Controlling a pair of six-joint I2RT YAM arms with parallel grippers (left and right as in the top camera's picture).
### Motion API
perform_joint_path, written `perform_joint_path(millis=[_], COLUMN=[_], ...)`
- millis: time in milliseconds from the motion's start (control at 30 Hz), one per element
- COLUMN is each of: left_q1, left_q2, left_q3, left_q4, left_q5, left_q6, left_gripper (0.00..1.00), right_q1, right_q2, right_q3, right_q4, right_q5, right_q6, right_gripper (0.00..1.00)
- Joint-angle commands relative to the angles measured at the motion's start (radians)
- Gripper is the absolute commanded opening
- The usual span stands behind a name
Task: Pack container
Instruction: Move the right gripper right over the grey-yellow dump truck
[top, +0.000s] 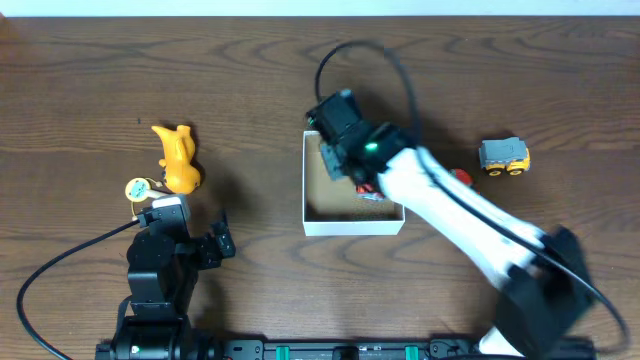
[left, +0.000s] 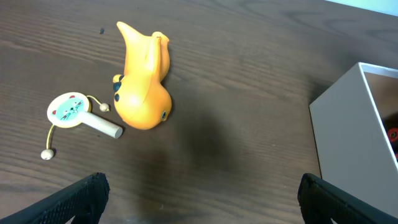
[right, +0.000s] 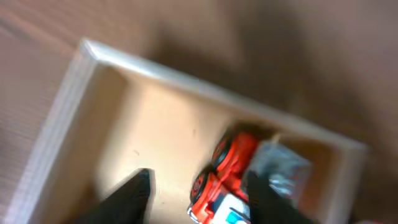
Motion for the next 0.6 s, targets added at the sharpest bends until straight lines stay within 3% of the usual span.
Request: perform_joint_path(millis=[0, 167, 200, 267, 300, 567], left_q1=[0.005, 0.005, 0.005, 0.005, 0.005, 0.005], left_q2=[0.001, 0.001, 0.001, 0.001, 0.001, 0.001], left_q3=[0.024, 0.024, 0.024, 0.024, 0.024, 0.024], left_q4=[-0.001, -0.001, -0.001, -0.001, -0.001, -0.001], left_q5=[0.000, -0.001, 0.000, 0.000, -0.001, 0.000], left_q6=[-0.009, -0.009, -0.009, -0.009, -0.009, -0.009], left_gripper=[0.98, 0.98, 0.98, 0.98, 0.98, 0.98], right_q1=[-0.069, -0.280, -0.340, -0.450, -0.511, -0.731], right_q2=[-0.150, -0.260, -0.261, -0.246, -0.230, -0.095], right_q3=[0.058, 0.062, 0.062, 0.059, 0.059, 0.059], right_q4=[-0.032, -0.219, -0.242, -0.257, -0.259, -0.237], right_q5=[0.037, 0.092, 0.069, -0.005, -0.053, -0.216], right_q6=[0.096, 0.569, 0.608, 0.623, 0.623, 0.623], right_gripper=[0.67, 0.73, 0.75, 0.87, 0.99, 0.99])
